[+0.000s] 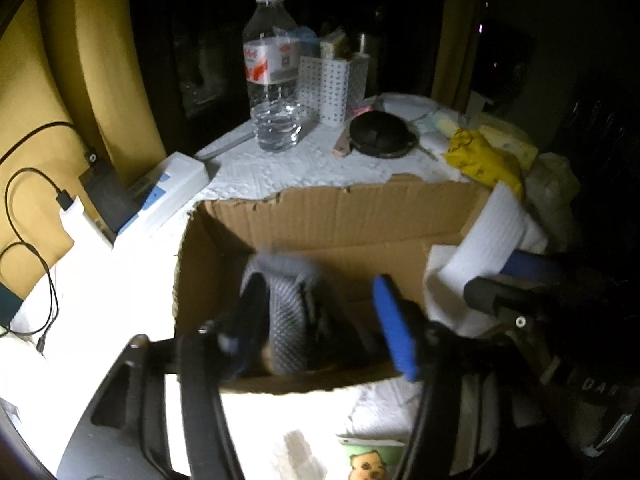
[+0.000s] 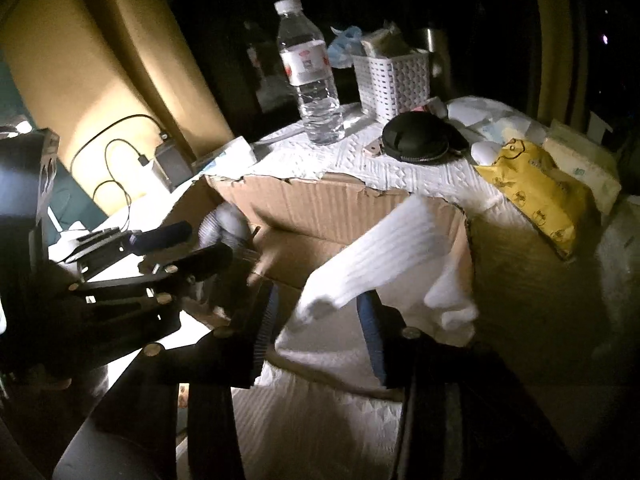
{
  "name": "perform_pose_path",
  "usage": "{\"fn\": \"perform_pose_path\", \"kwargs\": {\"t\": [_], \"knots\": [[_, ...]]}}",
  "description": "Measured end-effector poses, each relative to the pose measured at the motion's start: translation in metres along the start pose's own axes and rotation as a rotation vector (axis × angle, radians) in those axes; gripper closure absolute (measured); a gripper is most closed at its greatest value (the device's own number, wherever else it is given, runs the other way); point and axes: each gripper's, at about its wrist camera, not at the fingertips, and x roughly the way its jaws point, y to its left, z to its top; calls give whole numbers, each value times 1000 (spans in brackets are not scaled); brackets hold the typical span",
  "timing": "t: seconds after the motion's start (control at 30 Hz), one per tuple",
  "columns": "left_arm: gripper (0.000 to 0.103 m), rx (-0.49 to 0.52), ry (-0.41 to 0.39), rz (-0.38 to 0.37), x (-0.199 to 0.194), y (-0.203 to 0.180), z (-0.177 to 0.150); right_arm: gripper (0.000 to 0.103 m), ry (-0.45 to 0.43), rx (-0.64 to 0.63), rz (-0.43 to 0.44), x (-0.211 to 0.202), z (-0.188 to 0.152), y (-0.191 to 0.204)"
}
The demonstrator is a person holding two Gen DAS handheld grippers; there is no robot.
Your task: Organize soft objects
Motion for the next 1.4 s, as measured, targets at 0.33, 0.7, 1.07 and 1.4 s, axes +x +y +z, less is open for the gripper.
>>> {"fn": "perform_pose_path", "kwargs": {"t": [0.33, 0.7, 1.07, 1.4], "knots": [[41, 5, -39, 14, -35, -5, -4, 58, -46, 18, -43, -39, -9, 0], [40, 12, -67, 11, -71, -9, -20, 58, -87, 23, -69, -76, -26, 11], [34, 6, -62, -16, -95, -9, -48, 52, -95, 15, -62, -89, -42, 30], [33, -6, -48, -21, -101, 0, -67, 51, -78, 31, -57, -89, -58, 38]]}}
